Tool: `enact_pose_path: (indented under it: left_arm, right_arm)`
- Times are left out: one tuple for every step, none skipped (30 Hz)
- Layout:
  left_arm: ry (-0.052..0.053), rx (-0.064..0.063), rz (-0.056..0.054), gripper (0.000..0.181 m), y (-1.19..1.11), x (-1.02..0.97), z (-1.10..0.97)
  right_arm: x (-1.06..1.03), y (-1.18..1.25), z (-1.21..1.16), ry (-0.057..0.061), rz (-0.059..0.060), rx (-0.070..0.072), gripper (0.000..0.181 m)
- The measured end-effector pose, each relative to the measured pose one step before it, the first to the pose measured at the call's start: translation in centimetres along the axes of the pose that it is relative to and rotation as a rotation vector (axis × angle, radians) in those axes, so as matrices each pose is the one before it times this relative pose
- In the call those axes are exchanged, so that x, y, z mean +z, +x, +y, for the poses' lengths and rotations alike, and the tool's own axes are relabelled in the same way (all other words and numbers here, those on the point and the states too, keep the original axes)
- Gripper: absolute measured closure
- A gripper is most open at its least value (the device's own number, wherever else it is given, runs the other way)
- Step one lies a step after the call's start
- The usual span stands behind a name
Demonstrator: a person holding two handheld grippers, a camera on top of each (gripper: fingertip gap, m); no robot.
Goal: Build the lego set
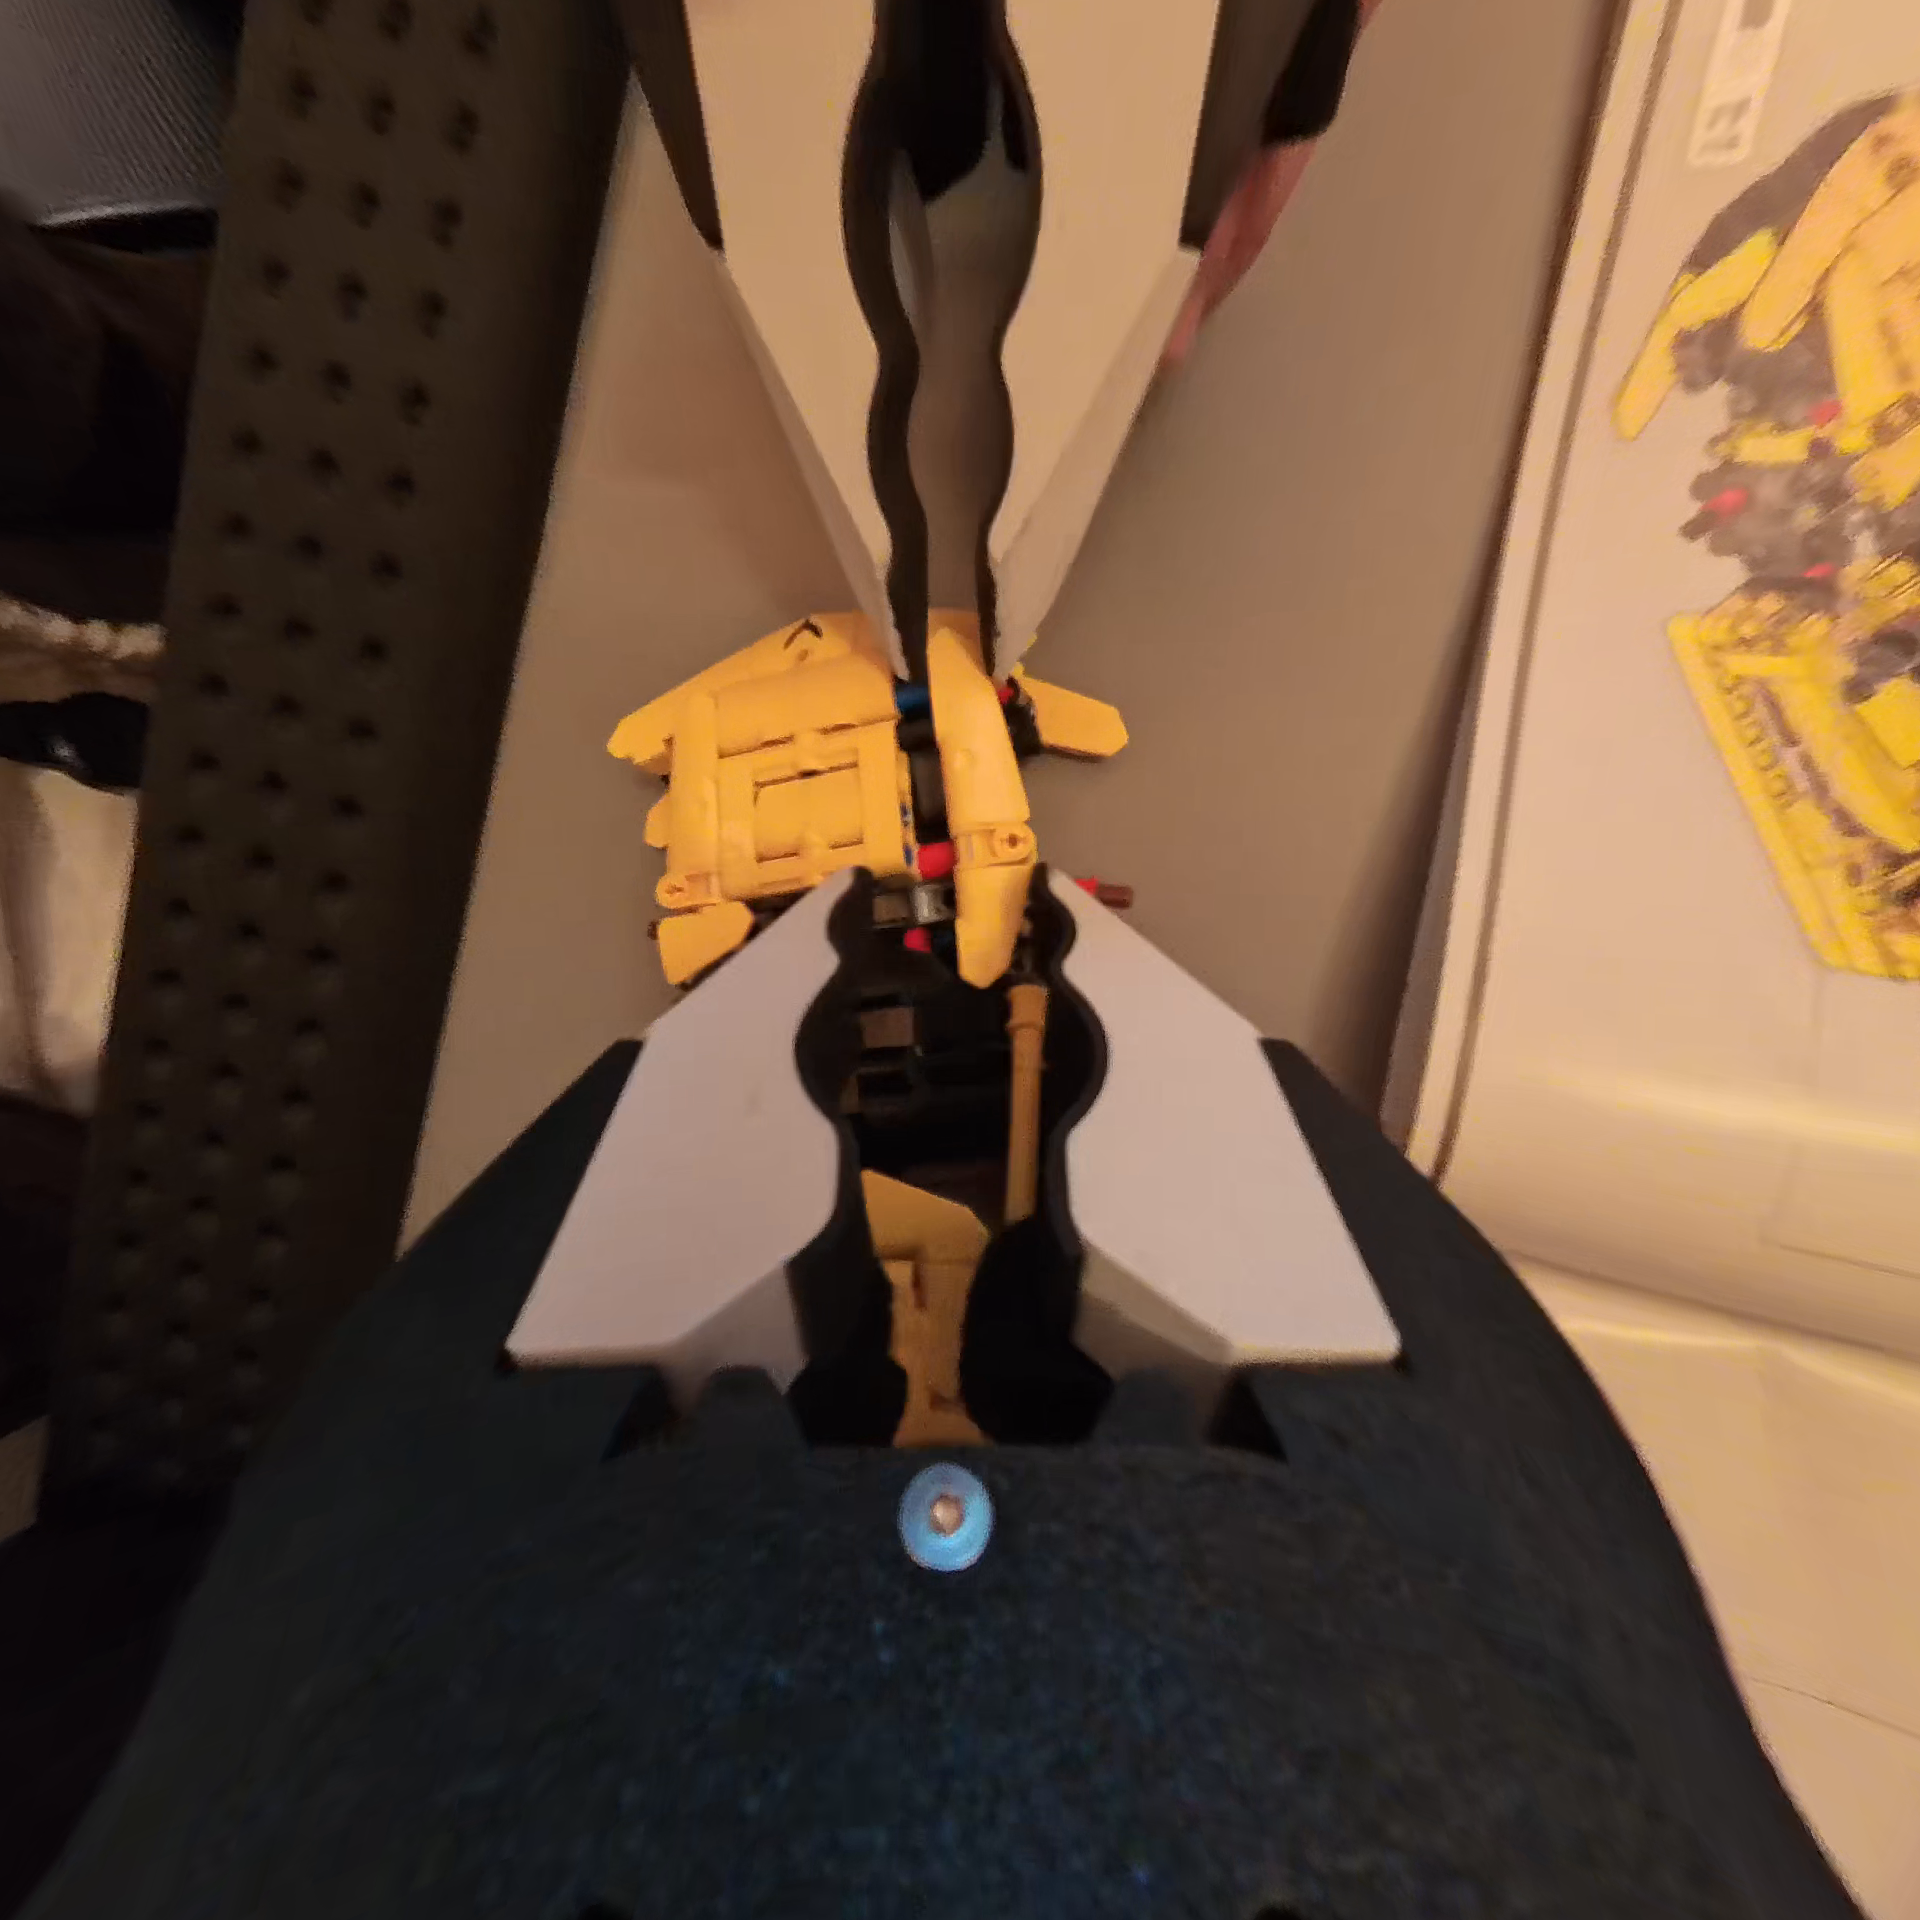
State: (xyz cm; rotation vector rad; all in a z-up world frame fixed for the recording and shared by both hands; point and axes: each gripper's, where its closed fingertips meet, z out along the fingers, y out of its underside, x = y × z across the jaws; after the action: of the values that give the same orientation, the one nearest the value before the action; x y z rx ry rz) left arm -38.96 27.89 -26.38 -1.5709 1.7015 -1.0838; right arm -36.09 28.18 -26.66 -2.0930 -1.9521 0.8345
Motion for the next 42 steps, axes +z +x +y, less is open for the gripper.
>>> enact_pose_path:
  left_arm:
    - [-0.0001,0.0014,0.0015,0.170,0.042,-0.009,-0.001]
    - [0.0019,0.0021,0.0020,0.173,0.064,-0.038,-0.048]
    - [-0.0009,0.0007,0.0051,0.174,0.098,-0.059,-0.022]
    - [0.0001,-0.0027,0.0041,0.174,0.060,-0.075,-0.006]
    - [0.0037,-0.0063,0.0007,0.174,-0.026,-0.086,-0.055]
    - [0.0067,-0.0097,-0.0006,0.173,-0.098,-0.089,-0.096]
    - [0.0060,-0.0121,0.0027,0.173,-0.055,-0.047,-0.083]
    - [0.0068,-0.0124,0.0065,0.173,0.004,-0.005,-0.096]
    - [0.0083,-0.0103,0.0045,0.173,0.011,0.057,-0.104]
    - [0.0042,-0.0070,0.0050,0.173,0.030,0.100,-0.034]
    - [-0.0013,-0.0050,0.0067,0.173,0.072,0.150,0.047]
    - [-0.0058,-0.0041,0.0030,0.173,0.030,0.169,0.132]
    - [-0.0056,-0.0038,0.0061,0.174,0.074,0.157,0.124]
    - [-0.0005,-0.0053,0.0036,0.175,0.032,0.054,0.020]
    - [-0.0006,-0.0034,0.0022,0.175,-0.015,-0.011,-0.004]
    - [-0.0006,-0.0046,0.0027,0.176,0.006,-0.034,-0.002]
    - [0.0012,-0.0087,0.0030,0.176,-0.031,0.001,-0.010]
    - [0.0020,-0.0182,0.0066,0.177,-0.018,0.004,-0.015]
    - [0.0024,-0.0233,0.0110,0.177,0.017,-0.008,-0.014]
    - [0.0055,-0.0219,0.0119,0.178,0.010,-0.018,-0.027]
    - [0.0059,-0.0234,0.0115,0.178,0.002,-0.021,-0.020]
    - [0.0051,-0.0253,0.0121,0.178,-0.007,-0.001,-0.020]
    - [0.0051,-0.0258,0.0126,0.178,-0.026,0.010,-0.015]
    - [0.0046,-0.0255,0.0128,0.178,0.002,0.002,-0.004]
    - [0.0041,-0.0166,0.0100,0.178,-0.009,-0.015,-0.005]
    - [0.0037,-0.0081,0.0066,0.179,-0.003,-0.016,0.016]
    - [0.0032,-0.0072,0.0057,0.179,0.011,-0.002,0.005]
    - [0.0028,-0.0085,0.0053,0.179,-0.011,0.009,0.001]
    - [0.0027,-0.0107,0.0057,0.178,-0.015,-0.011,-0.004]
    - [0.0039,-0.0105,0.0063,0.178,-0.017,0.004,-0.006]
    - [0.0051,-0.0111,0.0067,0.179,-0.023,-0.001,-0.003]
    - [0.0041,-0.0165,0.0082,0.178,-0.036,0.009,0.021]
    - [0.0051,-0.0193,0.0108,0.178,-0.004,-0.006,-0.005]
    - [0.0062,-0.0200,0.0110,0.178,-0.015,-0.006,-0.010]
    - [0.0055,-0.0206,0.0109,0.178,-0.007,0.005,-0.012]
    - [0.0038,-0.0199,0.0100,0.178,-0.014,-0.001,-0.003]
    - [0.0032,-0.0213,0.0094,0.178,-0.005,-0.005,0.004]
    - [0.0038,-0.0274,0.0091,0.178,-0.035,0.010,0.009]
    - [0.0036,-0.0332,0.0106,0.178,-0.063,-0.004,0.027]
    - [0.0022,-0.0402,0.0130,0.178,-0.049,-0.009,0.022]
    - [-0.0017,-0.0396,0.0128,0.178,-0.026,0.013,0.047]
    - [-0.0038,-0.0252,0.0060,0.178,-0.047,0.018,0.070]
  right_arm:
    - [-0.171,0.243,-0.222,0.0079,0.0277,-0.0239,0.159]
    - [-0.144,0.013,-0.137,0.0084,0.0111,-0.0161,0.170]
    - [-0.068,-0.022,-0.096,0.0086,0.0076,-0.0103,0.176]
    - [0.008,0.031,0.009,-0.0017,0.0056,-0.0060,0.178]
    - [0.016,0.008,-0.007,-0.0035,0.0003,0.0028,0.178]
    - [0.022,0.063,-0.022,-0.0038,0.0027,0.0013,0.178]
    - [0.028,0.074,-0.041,-0.0020,0.0072,-0.0030,0.178]
    - [0.030,0.039,-0.035,-0.0017,0.0065,-0.0038,0.179]
    - [0.023,0.020,-0.012,-0.0038,0.0039,-0.0019,0.179]
    - [0.025,0.052,-0.011,-0.0050,0.0050,0.0018,0.179]
    - [0.027,0.020,-0.008,-0.0045,0.0032,-0.0002,0.179]
    - [0.029,-0.022,-0.024,-0.0023,0.0007,-0.0036,0.179]
    - [0.027,0.008,0.008,-0.0029,0.0020,-0.0006,0.179]
    - [0.022,0.025,0.010,-0.0030,0.0008,0.0044,0.179]
    - [0.002,-0.004,-0.010,-0.0006,0.0003,0.0040,0.179]
    - [-0.014,-0.004,-0.054,0.0012,0.0029,-0.0033,0.178]
    - [0.001,0.125,-0.022,-0.0014,0.0129,-0.0082,0.176]
    - [-0.015,0.162,-0.001,-0.0032,0.0180,-0.0106,0.173]
    - [-0.050,0.081,-0.035,-0.0011,0.0147,-0.0137,0.169]
    - [-0.052,0.050,-0.043,0.0003,0.0141,-0.0218,0.165]
    - [0.044,-0.368,-0.158,0.0086,-0.0079,-0.0284,0.152]
    - [0.150,-0.761,-0.191,0.0090,-0.0269,-0.0243,0.142]
    - [0.187,-0.731,-0.157,0.0017,-0.0218,-0.0216,0.135]
    - [0.257,-0.528,-0.172,-0.0054,-0.0055,-0.0152,0.123]
    - [0.306,-0.380,-0.204,-0.0109,0.0055,-0.0190,0.112]
    - [0.309,-0.130,-0.264,-0.0111,0.0204,-0.0278,0.106]
    - [0.366,-0.137,-0.233,-0.0123,0.0168,-0.0321,0.101]
    - [0.433,-0.181,-0.007,-0.0231,0.0118,-0.0141,0.096]
    - [0.420,-0.149,0.097,-0.0286,0.0086,-0.0086,0.096]
    - [0.351,-0.184,0.089,-0.0218,0.0018,-0.0028,0.096]
    - [0.321,-0.252,0.096,-0.0143,-0.0052,0.0004,0.097]
    - [0.253,-0.018,0.143,-0.0143,0.0085,-0.0019,0.095]
    - [0.119,0.016,0.240,-0.0143,0.0110,-0.0079,0.095]
    - [0.017,-0.059,0.059,-0.0004,0.0046,-0.0028,0.096]
    - [-0.047,0.026,-0.036,0.0041,0.0083,-0.0030,0.096]
    - [-0.038,-0.002,-0.037,0.0044,0.0077,-0.0062,0.096]
    - [0.035,-0.050,-0.008,0.0046,0.0044,-0.0048,0.097]
    - [0.089,0.001,0.023,0.0009,0.0008,0.0009,0.097]
    - [0.064,-0.012,0.014,0.0027,-0.0018,0.0042,0.096]
    - [0.047,0.007,-0.016,0.0056,-0.0023,0.0029,0.096]
    - [0.047,-0.054,-0.019,0.0046,-0.0074,0.0034,0.096]
    - [0.073,-0.041,0.015,0.0002,-0.0094,0.0061,0.095]
